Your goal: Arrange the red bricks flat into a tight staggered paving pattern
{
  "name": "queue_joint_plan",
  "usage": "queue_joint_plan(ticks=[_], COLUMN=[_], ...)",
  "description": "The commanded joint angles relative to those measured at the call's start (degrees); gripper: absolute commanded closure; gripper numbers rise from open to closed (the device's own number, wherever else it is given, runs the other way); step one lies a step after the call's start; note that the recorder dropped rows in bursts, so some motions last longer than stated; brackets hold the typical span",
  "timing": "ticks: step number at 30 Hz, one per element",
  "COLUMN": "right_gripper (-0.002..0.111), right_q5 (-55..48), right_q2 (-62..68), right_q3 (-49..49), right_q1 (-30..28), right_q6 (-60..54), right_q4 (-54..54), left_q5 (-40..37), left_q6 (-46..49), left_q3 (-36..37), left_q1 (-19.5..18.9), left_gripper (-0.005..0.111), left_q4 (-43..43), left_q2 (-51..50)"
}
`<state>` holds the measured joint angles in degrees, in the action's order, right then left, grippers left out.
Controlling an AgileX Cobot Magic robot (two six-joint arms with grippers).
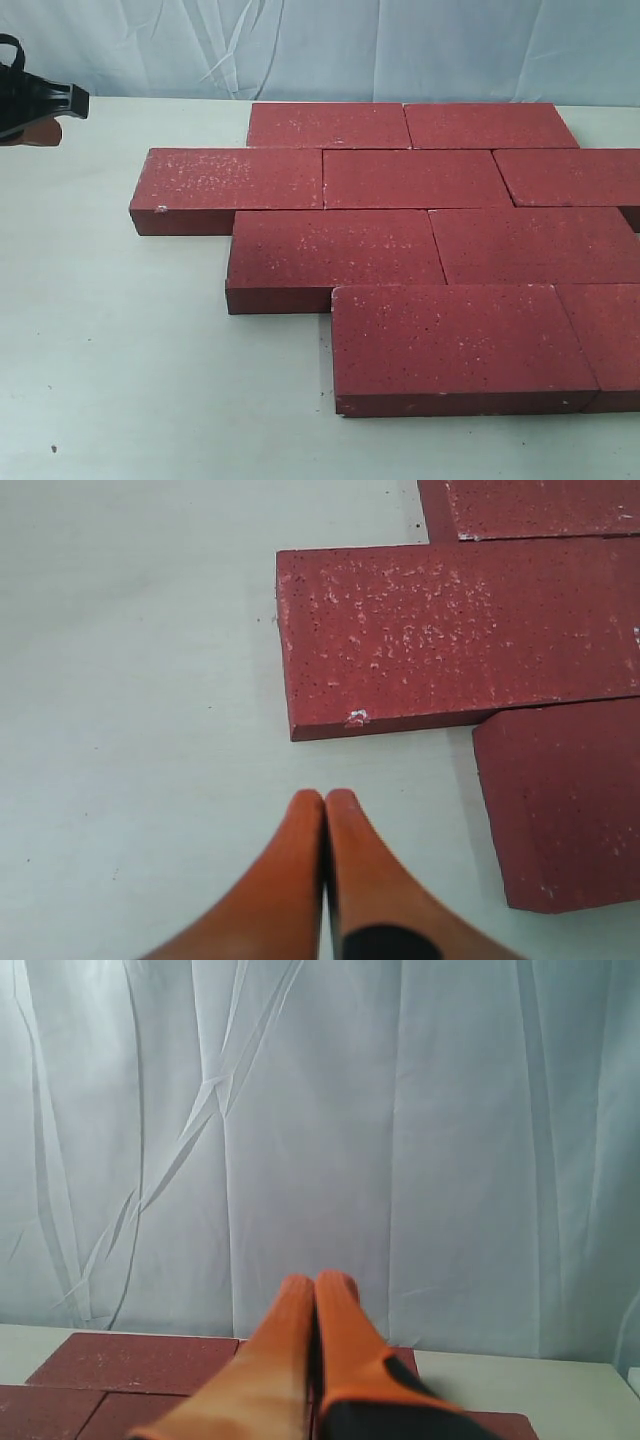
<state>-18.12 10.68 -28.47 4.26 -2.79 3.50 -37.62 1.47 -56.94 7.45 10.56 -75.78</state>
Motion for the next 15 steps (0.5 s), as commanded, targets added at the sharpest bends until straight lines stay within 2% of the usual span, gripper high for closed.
queue_joint_plan(ticks=[1, 15], right_gripper=[0.109, 0.109], right_q5=[0.51, -1.03], right_q2=[-0.16, -0.16], right_q3=[0.2, 0.2], right_q1=[-0.26, -0.26], right_q6=[0.06, 1.4], right_q4=[-0.64, -1.64], left_q5=[0.46, 0.46], left_q6=[0.08, 0.08], left_q3=[0.11, 0.11], left_q1=[0.13, 0.13], left_gripper=[0.107, 0.107], left_q4=[-0.06, -0.06], left_q2=[0.49, 0.49])
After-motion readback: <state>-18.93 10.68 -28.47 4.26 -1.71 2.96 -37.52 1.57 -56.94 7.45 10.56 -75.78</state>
